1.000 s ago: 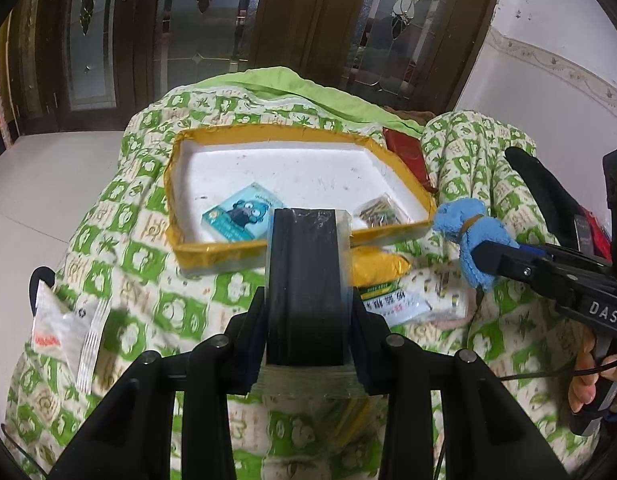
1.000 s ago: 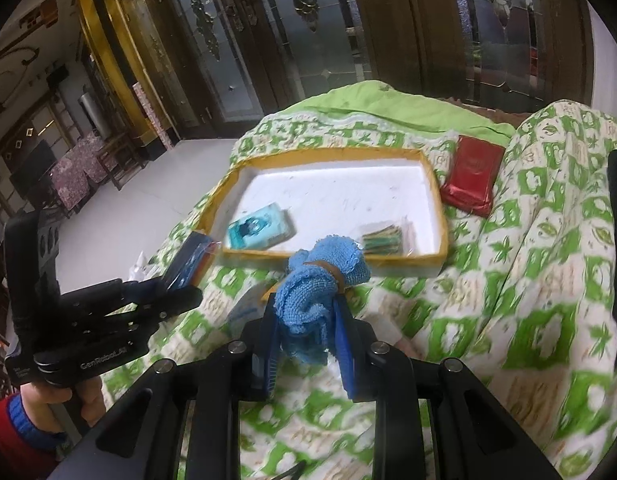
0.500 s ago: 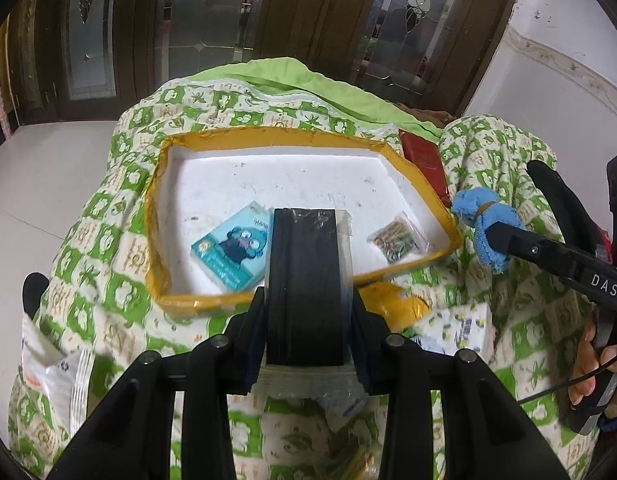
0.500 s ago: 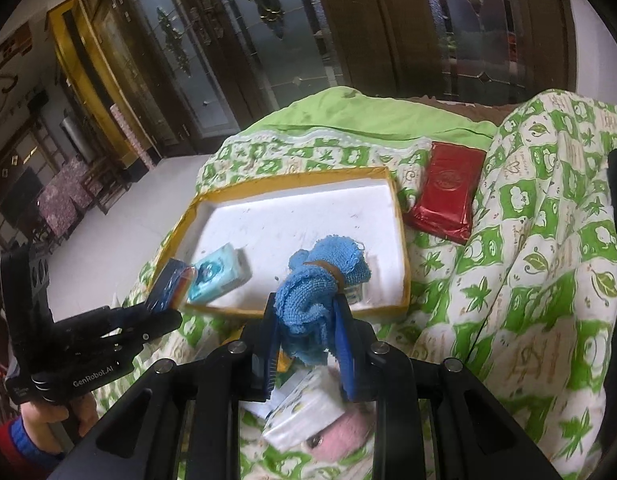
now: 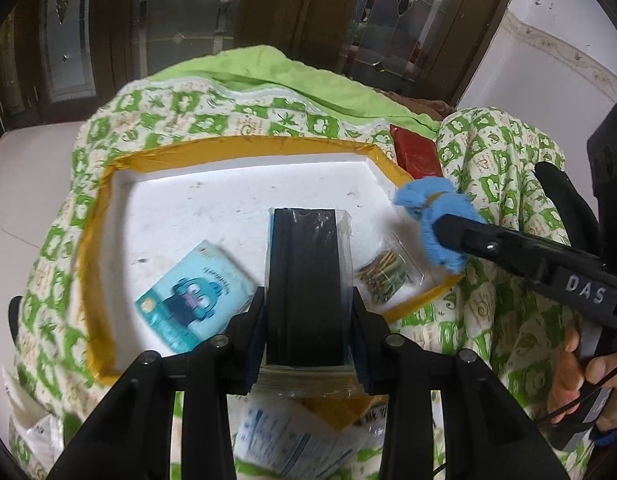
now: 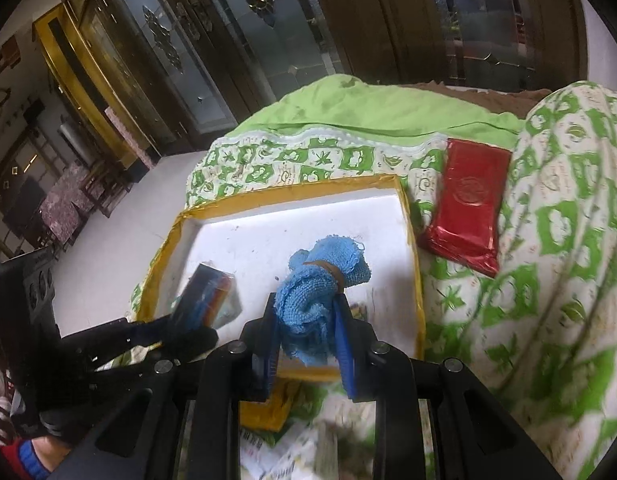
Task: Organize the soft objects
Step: 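Carry the black pack and the blue plush toward the white tray with both tools, then lower the black pack and blue plush into the tray and open both tools, then withdraw both tools from the tray back over the loose items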
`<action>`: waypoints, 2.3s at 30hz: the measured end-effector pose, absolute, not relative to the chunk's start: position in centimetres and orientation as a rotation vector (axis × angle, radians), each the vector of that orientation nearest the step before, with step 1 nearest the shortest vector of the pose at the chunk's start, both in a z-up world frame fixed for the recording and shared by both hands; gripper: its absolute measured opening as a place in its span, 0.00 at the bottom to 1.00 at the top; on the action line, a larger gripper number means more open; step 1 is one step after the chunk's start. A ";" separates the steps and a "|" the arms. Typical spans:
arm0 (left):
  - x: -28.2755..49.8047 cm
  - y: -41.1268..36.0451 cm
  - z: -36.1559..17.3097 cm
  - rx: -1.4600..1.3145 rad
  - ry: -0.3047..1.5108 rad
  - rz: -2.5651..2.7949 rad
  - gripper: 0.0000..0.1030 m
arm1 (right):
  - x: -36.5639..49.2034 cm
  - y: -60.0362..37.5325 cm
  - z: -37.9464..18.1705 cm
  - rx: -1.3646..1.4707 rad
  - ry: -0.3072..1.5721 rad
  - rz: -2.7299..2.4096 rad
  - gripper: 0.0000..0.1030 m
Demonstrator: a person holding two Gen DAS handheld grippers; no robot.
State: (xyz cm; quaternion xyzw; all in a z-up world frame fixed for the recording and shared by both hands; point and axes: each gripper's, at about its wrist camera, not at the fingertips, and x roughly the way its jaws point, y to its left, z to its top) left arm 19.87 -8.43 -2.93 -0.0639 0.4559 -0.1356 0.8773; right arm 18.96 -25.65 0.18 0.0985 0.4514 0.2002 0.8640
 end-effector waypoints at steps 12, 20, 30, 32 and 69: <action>23.1 -8.8 -6.3 -0.133 1.026 -0.261 0.35 | 23.1 -23.9 -2.8 0.101 1.006 0.369 0.26; 24.0 -7.6 -7.4 -0.140 1.033 -0.227 0.35 | 24.6 -24.0 -4.4 0.091 1.028 0.339 0.26; 24.0 -6.8 -7.5 -0.142 1.027 -0.207 0.35 | 24.9 -24.2 -5.0 0.089 1.036 0.317 0.29; 23.9 -6.7 -7.5 -0.144 1.027 -0.202 0.35 | 24.8 -24.3 -5.0 0.092 1.033 0.313 0.34; 15.3 -4.7 -2.1 -0.140 0.800 -0.148 0.92 | 15.7 -24.8 0.4 0.131 0.763 0.310 0.99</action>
